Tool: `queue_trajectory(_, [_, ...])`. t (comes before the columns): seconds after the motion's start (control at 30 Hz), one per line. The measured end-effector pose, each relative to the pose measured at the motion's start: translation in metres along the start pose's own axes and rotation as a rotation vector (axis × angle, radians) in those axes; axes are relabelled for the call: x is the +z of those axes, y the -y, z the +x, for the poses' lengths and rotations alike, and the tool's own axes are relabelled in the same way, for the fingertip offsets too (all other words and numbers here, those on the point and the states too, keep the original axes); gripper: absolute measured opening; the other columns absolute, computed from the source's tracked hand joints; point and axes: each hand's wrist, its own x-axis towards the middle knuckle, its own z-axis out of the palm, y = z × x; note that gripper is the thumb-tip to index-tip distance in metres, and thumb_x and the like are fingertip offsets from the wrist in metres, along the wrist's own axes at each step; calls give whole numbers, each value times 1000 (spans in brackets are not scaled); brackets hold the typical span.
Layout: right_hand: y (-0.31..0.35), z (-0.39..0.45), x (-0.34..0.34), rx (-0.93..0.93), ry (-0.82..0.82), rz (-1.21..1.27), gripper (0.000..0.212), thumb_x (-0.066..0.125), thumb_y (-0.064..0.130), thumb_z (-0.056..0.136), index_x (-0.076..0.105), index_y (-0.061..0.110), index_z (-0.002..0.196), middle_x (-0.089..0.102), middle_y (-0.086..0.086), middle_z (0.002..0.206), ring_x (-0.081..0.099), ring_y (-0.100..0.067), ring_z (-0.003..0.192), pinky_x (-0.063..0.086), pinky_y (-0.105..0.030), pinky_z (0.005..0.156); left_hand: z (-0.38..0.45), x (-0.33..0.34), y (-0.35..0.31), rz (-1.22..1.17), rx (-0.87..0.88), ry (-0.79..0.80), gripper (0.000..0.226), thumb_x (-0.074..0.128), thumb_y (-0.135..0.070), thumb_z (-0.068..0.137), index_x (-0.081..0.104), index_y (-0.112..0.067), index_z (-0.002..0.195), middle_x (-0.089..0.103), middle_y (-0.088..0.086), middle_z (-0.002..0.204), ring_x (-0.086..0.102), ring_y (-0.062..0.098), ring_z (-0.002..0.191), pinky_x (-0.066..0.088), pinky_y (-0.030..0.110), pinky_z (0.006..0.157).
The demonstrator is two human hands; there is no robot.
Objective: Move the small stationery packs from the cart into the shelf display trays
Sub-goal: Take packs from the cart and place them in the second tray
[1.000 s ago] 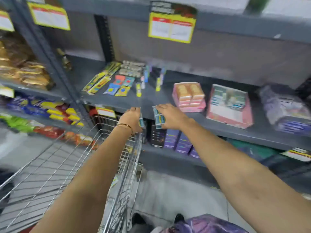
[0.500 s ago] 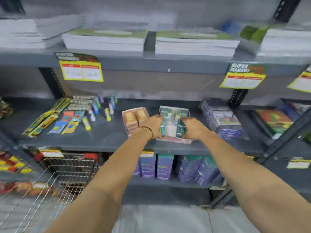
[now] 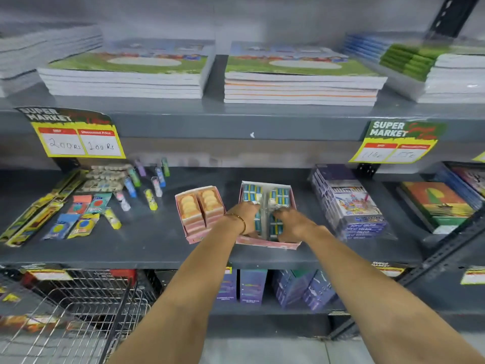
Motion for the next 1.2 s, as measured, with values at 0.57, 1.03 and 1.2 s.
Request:
queue_trajectory(0.57, [-4,0,18,73,-4,54,36,65,9,86,64,10,122,61,-16,129,60,-31,115,49,-34,100,-5,18,0,24,-48,-18,36,43,2,94,54,-1,128,55,21,132,54,34,121,43,38,104])
queue_trajectory(1.03, [4,-3,25,144,16,105,39,50,2,92,54,7,131,57,-16,133,57,-33,118,46,-38,105,6,32,-2,-52,-67,28,32,44,-7,96,54,-6,126,57,17,126,57,30,113,46,34,100])
queue_trajectory(1.2, [5,-2,25,156,24,90,41,55,3,91,54,8,131,56,-15,134,57,-33,119,47,-37,105,12,29,-1,-104,-108,27,29,44,-11,97,56,-5,123,59,17,123,59,31,110,46,34,98])
